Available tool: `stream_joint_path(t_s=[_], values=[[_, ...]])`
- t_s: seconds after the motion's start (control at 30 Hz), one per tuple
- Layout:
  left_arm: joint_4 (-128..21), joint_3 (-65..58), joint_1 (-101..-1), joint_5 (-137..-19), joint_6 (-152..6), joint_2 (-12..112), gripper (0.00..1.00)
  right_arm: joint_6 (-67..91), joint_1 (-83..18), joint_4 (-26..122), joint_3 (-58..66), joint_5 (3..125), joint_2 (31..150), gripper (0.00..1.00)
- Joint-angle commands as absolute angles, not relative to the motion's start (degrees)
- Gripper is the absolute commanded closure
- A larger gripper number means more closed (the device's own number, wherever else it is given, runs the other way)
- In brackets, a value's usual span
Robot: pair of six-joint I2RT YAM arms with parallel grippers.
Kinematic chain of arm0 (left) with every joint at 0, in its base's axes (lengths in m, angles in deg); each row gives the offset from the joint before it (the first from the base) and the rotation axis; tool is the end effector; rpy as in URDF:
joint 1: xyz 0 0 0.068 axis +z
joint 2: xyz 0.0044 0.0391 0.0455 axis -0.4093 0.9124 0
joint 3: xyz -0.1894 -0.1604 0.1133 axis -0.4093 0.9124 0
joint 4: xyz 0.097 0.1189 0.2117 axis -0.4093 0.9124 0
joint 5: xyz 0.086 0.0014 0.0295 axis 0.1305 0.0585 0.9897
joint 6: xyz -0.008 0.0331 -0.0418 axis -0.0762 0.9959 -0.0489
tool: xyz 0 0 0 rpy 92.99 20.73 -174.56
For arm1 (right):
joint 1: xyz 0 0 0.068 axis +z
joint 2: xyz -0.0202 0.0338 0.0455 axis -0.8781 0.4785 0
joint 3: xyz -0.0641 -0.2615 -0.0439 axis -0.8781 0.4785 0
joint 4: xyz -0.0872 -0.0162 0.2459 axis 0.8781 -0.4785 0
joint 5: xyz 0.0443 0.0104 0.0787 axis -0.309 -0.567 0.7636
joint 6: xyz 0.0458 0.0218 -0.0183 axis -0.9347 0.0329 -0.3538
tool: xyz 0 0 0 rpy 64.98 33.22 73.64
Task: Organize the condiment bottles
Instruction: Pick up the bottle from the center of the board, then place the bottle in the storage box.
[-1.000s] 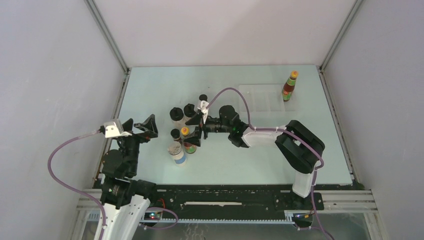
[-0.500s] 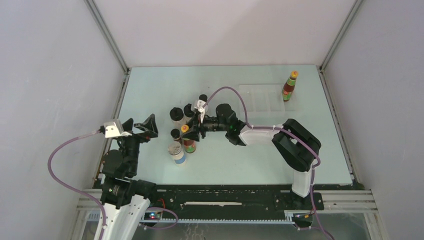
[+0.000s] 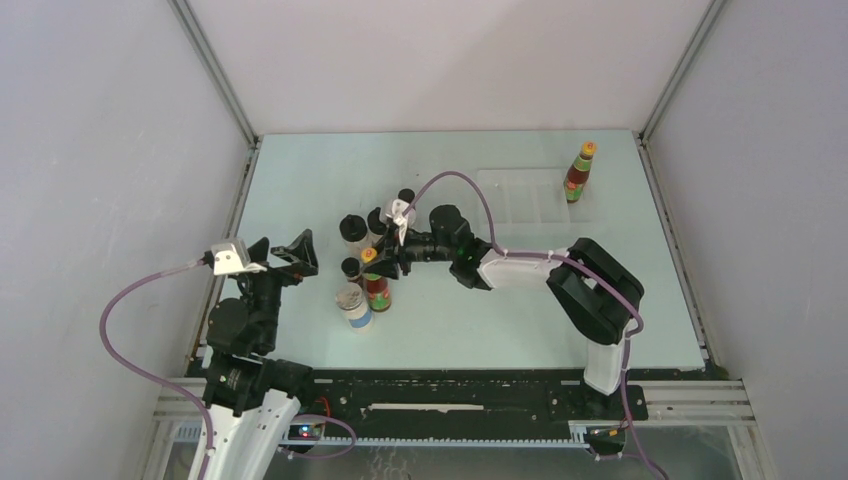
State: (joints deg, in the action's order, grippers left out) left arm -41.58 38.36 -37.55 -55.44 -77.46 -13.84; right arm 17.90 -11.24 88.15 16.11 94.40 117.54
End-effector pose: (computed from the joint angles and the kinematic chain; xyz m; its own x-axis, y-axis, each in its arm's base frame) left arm 0.0811 -0.0102 0.3188 0.1485 -0.3087 -0.9395 0.0236 0.9509 -0.3087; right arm 0.2521 0.3363 0.2260 -0.0758 -0.0700 -0.9947 -0.9965 0.0416 0.0730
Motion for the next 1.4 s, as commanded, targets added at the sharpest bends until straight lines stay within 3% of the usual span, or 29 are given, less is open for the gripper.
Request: stream_joint_path(t_s=[0.0, 0.57, 0.93, 1.37], values=[[-43.21, 39.08, -37.83, -56.21, -76.10, -14.08, 0.00, 22.22, -10.29, 82.53, 14.99, 92.58, 114.36, 1.00], [-42.86, 39.10, -37.74, -56.32, -75.93, -14.49, 0.00, 33.42, -11.02, 74.00, 12.69, 84.30, 103.58, 1.00], [-42.46, 39.09, -37.77, -56.35, -76.01, -14.66, 0.00, 35.96, -11.98, 75.28, 16.31, 67.71, 93.59, 1.00], [-42.51, 39.09, -37.79, -56.77, -76.19, -14.78, 0.00, 30.31, -30.87, 82.29, 28.89, 54.12, 79.03, 1.00]])
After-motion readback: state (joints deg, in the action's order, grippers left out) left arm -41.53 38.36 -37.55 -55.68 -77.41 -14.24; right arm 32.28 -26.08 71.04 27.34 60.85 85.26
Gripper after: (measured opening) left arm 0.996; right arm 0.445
